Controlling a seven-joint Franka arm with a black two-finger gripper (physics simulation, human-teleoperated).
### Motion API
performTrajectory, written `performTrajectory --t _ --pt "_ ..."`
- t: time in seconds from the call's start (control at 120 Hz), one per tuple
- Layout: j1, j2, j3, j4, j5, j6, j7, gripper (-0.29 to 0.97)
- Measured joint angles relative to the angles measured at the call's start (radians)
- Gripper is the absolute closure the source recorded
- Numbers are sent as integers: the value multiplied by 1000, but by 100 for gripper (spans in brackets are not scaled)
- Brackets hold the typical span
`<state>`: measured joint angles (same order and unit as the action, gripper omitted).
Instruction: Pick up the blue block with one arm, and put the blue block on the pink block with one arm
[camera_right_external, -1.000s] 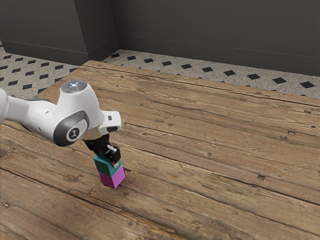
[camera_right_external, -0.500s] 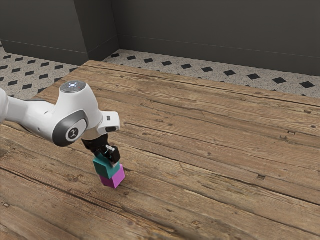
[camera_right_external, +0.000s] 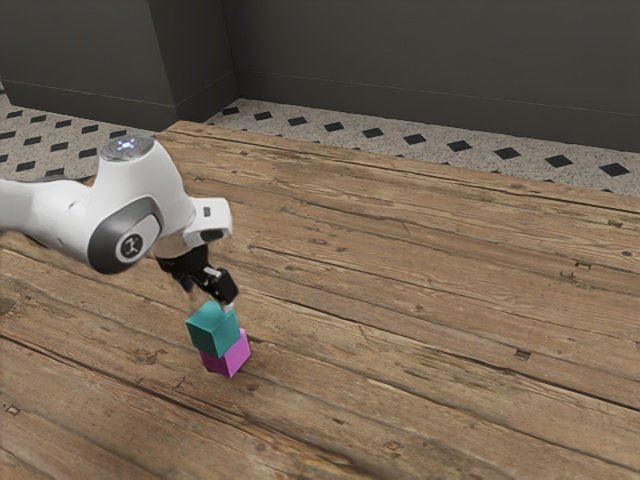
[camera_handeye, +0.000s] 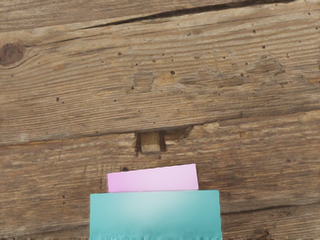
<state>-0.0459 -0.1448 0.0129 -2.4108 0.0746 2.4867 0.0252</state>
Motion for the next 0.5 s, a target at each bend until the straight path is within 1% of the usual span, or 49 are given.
performTrajectory --t 0.083,0.15,0.217,0.342,0.5 --pt "0 -2 -3 41 0 -56 -1 1" --pt "0 0 -6 128 -1 -150 -3 1" --pt "0 1 -8 168 -4 -227 -4 0" --pt "0 1 -8 186 -8 -318 -6 0" --pt "0 0 -8 188 -9 -377 -8 0"
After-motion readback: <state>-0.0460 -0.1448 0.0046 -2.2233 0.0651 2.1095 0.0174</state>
